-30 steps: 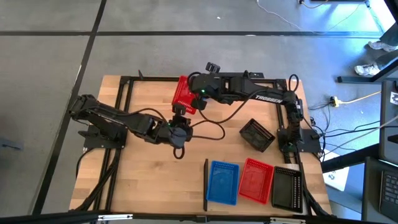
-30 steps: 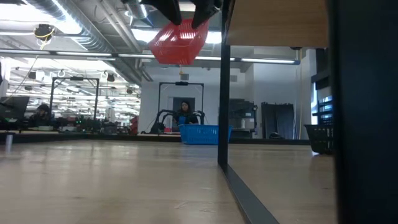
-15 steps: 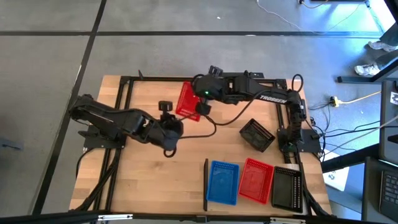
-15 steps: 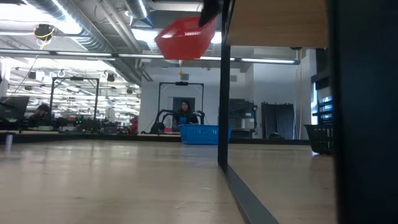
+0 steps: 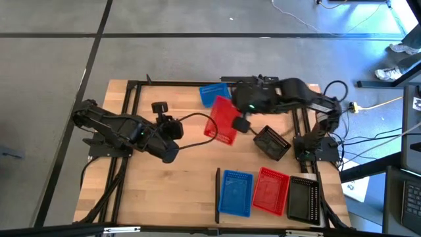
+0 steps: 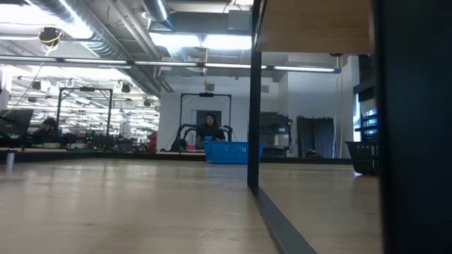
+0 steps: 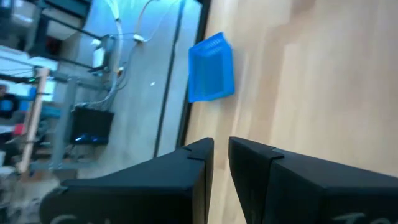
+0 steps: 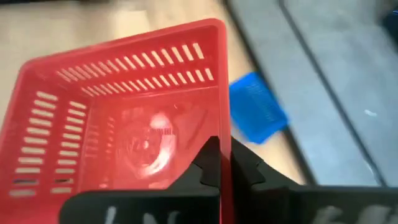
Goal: Stack baskets on shelf by color
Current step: Stack the red bin on top of the red bins on the shelf
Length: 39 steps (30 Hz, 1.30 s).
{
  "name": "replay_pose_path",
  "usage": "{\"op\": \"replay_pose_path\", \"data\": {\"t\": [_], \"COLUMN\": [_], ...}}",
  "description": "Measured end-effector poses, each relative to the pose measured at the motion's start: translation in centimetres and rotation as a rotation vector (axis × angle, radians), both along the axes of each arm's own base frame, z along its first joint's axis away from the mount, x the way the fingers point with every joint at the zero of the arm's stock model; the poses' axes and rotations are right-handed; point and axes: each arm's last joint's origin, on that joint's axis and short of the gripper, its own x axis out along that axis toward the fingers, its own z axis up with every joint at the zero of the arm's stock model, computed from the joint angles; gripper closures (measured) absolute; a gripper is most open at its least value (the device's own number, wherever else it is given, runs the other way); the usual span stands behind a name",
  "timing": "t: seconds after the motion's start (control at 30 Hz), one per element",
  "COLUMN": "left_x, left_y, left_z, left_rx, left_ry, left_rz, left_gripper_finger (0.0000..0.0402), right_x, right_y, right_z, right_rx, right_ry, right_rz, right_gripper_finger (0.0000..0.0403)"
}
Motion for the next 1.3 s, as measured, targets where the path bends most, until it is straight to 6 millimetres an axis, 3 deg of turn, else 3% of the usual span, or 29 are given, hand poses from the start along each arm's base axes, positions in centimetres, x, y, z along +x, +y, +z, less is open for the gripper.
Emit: {"op": "replay_pose_path", "data": {"t": [0.47,0.77,0.97,1.3], "left_x": [-1.9,-2.0,-2.0,-2.0], "left_y": [2.1,2.3,2.3,2.3], "left_z": [1.7,2.1,2.1,2.2], "left_rx": [-0.012,-0.018,-0.016,-0.001], "left_ry": [-0.112,-0.168,-0.165,-0.155], "left_rz": [0.106,0.120,0.117,0.107], "left_gripper_finger": [0.0358,0.0358,0.0358,0.0358], "right_x": [-8.5,-11.7,-13.1,-17.6], "right_y": [6.4,10.3,11.5,10.4], "right_z": [3.8,4.4,2.7,-0.9], "right_rx": [0.428,0.579,0.566,0.646], "right_ry": [-0.126,-0.145,-0.153,-0.112], "right_rz": [0.150,0.154,0.028,-0.141], "right_gripper_finger": [0.0403,0.0403,0.0403,0.0403]}}
